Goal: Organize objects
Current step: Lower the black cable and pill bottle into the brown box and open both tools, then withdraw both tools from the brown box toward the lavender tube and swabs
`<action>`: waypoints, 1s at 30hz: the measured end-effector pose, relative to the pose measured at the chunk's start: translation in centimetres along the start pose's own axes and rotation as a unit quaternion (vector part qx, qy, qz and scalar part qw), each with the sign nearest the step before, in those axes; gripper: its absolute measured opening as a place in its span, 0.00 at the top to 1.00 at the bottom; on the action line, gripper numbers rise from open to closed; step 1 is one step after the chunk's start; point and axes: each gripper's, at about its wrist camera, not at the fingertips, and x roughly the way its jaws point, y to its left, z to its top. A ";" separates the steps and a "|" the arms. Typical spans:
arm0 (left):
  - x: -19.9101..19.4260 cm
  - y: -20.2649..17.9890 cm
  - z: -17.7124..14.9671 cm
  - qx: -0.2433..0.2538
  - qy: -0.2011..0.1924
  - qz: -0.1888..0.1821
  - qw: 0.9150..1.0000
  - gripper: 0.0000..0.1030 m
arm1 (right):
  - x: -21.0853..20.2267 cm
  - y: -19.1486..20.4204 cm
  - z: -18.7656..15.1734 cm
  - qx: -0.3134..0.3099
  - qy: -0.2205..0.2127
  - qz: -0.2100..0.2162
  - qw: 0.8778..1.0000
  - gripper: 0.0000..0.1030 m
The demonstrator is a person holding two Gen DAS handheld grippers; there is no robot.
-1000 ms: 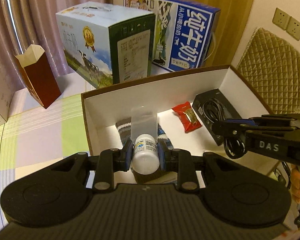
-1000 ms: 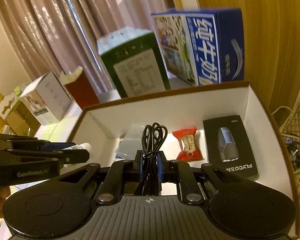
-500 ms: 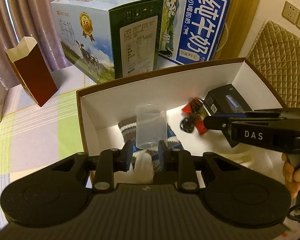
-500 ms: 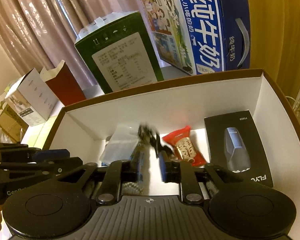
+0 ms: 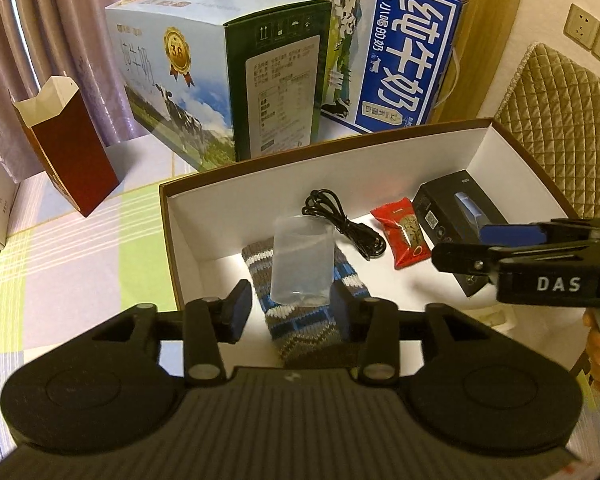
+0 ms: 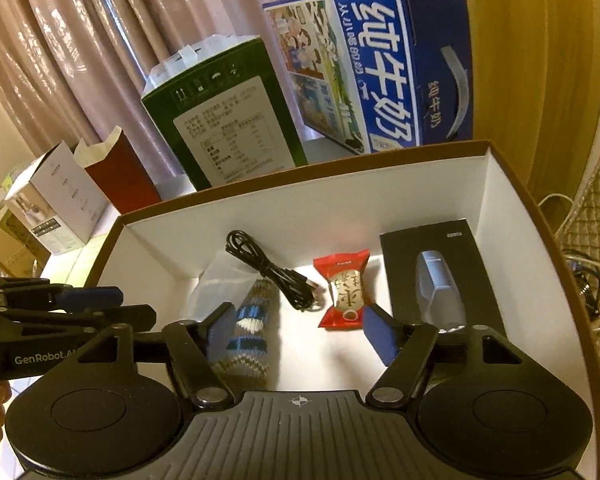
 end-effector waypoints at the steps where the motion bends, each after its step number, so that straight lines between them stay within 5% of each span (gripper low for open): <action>1: -0.2 0.0 -0.1 0.001 -0.001 0.000 1.000 0.55 | -0.3 0.0 0.0 -0.001 -0.002 -0.002 1.000 0.28; 8: -1.9 -0.3 -0.7 0.011 -0.014 -0.003 1.000 0.36 | -2.5 0.5 -0.5 -0.022 -0.016 -0.017 0.999 0.08; 19: -5.8 -0.7 -1.7 0.002 -0.039 -0.002 0.999 0.08 | -6.7 0.5 -2.4 -0.020 -0.031 -0.027 0.999 0.02; 30: -10.1 -1.0 -3.7 -0.001 -0.059 0.010 0.998 0.03 | -10.9 1.4 -4.6 -0.006 -0.047 -0.029 0.998 0.02</action>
